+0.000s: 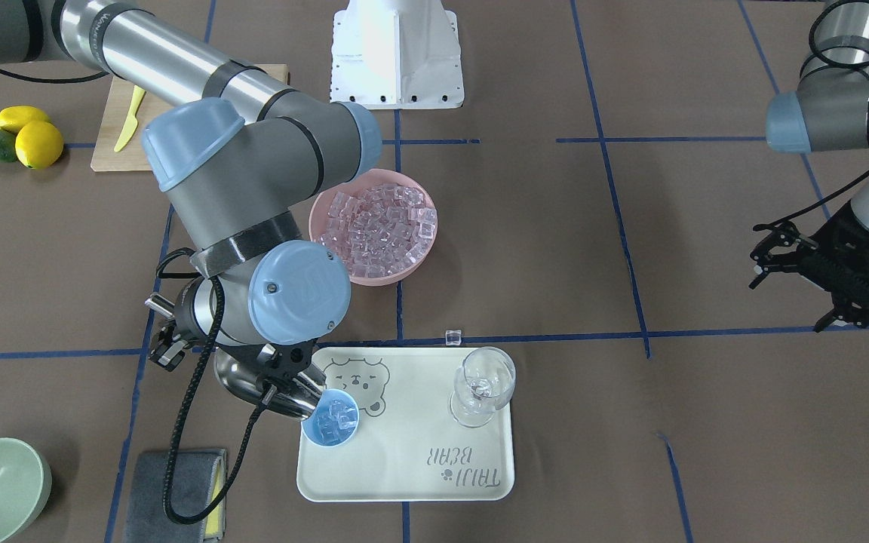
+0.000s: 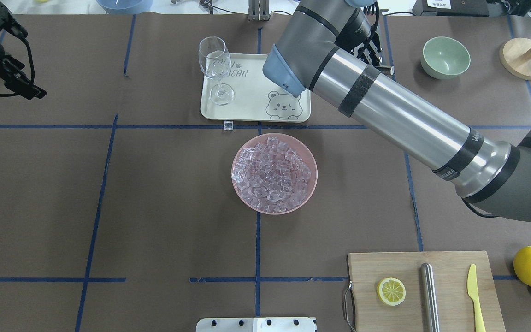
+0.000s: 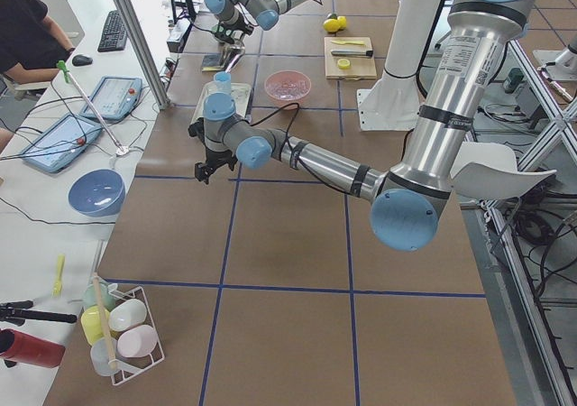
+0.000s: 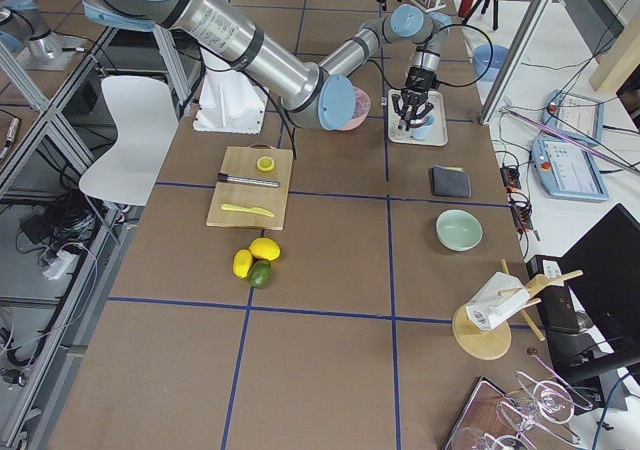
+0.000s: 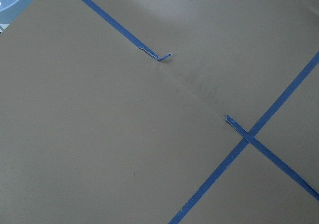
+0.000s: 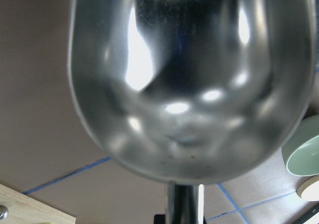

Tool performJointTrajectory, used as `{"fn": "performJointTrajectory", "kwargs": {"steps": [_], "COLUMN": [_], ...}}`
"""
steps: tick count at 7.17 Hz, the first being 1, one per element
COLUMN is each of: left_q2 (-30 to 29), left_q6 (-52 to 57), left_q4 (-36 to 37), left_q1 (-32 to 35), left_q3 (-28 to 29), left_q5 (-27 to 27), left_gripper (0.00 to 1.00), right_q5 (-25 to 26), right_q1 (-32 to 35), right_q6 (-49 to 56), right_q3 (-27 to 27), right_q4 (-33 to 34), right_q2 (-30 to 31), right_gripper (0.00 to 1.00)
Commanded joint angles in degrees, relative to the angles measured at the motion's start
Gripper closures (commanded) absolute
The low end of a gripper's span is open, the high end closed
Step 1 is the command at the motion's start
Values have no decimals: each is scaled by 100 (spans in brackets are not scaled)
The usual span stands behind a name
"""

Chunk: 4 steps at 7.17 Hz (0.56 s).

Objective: Put ice in cup with scoop
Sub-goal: 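Tilt the metal scoop over the light blue cup with the right gripper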

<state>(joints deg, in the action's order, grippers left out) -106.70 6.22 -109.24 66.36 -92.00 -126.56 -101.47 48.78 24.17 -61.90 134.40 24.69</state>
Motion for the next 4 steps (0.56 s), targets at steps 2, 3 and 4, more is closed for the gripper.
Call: {"fn": "performJointTrajectory", "kwargs": {"steps": [2, 3, 4], "left_q2": [-9, -9, -9], "left_q6": [-25, -25, -25], "left_q4": [61, 61, 61], "left_q1": [-9, -9, 0], "left_q3": [-2, 7, 7], "left_q5": [18, 18, 26], "left_gripper": [0, 0, 0], "right_q5": [-118, -441, -914], "right_q1": [288, 603, 963], "right_q6": [-17, -35, -44], "right_q3": [-163, -251, -670], "right_q4": [60, 60, 51], "right_q2": [44, 123, 411], "right_gripper": [100, 100, 100]}}
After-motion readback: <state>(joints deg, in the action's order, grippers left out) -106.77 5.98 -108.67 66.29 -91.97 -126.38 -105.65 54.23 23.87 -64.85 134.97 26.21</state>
